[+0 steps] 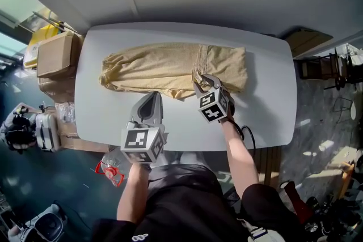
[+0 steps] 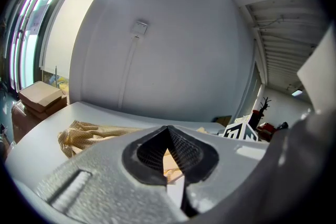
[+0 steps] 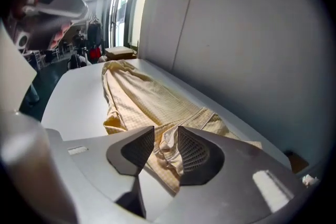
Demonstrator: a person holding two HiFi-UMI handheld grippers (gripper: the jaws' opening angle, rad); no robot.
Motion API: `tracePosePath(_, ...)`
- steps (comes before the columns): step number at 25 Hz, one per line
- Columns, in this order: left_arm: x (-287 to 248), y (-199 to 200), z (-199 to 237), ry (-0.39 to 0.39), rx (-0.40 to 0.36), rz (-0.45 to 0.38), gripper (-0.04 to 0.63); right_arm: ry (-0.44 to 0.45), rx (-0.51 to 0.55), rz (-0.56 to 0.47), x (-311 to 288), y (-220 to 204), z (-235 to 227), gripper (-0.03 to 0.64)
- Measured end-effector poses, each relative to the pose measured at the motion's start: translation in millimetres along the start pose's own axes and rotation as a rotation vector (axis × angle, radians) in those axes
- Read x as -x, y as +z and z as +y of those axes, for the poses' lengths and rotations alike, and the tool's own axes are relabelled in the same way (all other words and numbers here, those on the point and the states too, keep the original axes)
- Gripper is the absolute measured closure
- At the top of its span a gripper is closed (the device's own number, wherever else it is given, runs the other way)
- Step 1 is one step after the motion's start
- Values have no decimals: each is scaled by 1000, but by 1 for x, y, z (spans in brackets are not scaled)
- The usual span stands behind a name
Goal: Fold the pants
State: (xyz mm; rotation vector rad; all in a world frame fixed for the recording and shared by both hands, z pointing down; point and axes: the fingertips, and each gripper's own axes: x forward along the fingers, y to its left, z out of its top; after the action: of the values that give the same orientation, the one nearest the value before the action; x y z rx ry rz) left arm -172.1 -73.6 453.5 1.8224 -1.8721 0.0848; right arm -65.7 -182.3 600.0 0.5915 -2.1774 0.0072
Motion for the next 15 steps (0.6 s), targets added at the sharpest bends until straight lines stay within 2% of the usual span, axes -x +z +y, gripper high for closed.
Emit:
tracePosePath(2, -3, 6, -4, -18, -6, -10, 595, -9, -83, -47, 12, 10, -8, 482)
tracePosePath(6, -10, 14, -18, -58, -15, -22, 595, -30, -262, -147, 44, 24, -29, 583)
tracePosePath(11, -21, 15, -43, -123, -25, -12, 595, -92, -413, -237, 84, 26, -58, 611)
tracePosePath(15, -30, 14, -61, -167, -40, 4, 595, -136, -569, -277, 103, 10, -83, 612)
